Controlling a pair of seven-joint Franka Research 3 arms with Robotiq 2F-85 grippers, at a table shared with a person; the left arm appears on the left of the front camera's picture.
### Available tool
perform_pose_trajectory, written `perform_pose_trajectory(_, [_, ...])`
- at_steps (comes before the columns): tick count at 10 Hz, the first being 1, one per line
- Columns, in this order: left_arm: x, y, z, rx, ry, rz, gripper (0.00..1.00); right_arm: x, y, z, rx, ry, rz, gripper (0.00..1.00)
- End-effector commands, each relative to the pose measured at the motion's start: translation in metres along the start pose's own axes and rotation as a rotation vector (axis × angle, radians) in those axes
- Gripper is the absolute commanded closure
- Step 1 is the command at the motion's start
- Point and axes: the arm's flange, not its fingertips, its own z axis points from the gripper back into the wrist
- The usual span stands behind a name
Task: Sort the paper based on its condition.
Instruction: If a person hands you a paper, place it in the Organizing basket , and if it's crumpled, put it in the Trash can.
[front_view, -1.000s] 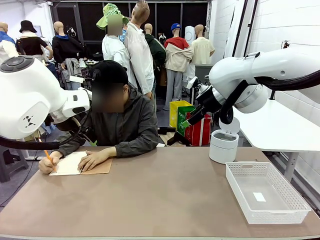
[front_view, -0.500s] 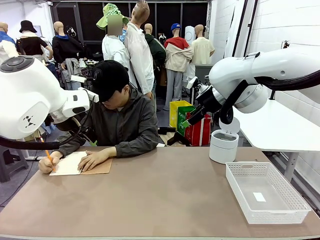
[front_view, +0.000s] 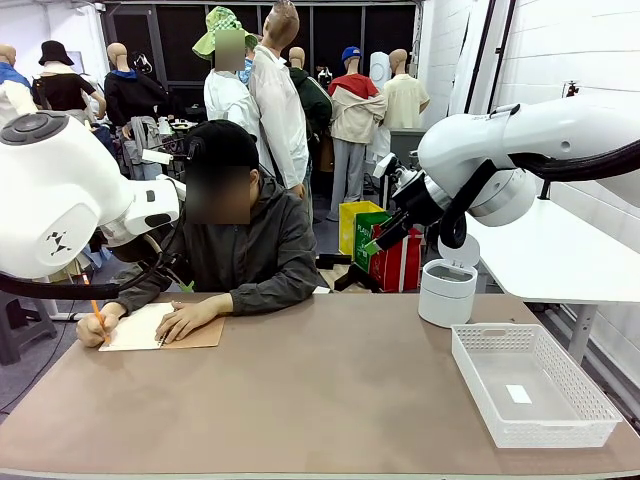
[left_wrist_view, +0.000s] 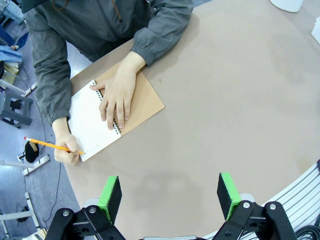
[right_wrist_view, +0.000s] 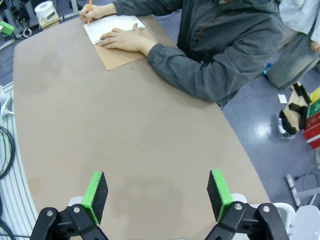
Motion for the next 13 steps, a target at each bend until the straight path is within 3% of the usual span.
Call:
perform_pose_trajectory(1, [-0.0003, 0.0011, 0.0004, 0.002, 0.003, -0.012, 0.00, 0.0012, -0.0004, 0.0001, 0.001, -0.002, -0.007, 0.00])
perform_pose_trajectory(13, [-0.0003, 0.0011, 0.0004, 0.002, 0.003, -0.012, 0.00, 0.0012, -0.0004, 0.0001, 0.001, -0.002, -0.007, 0.00])
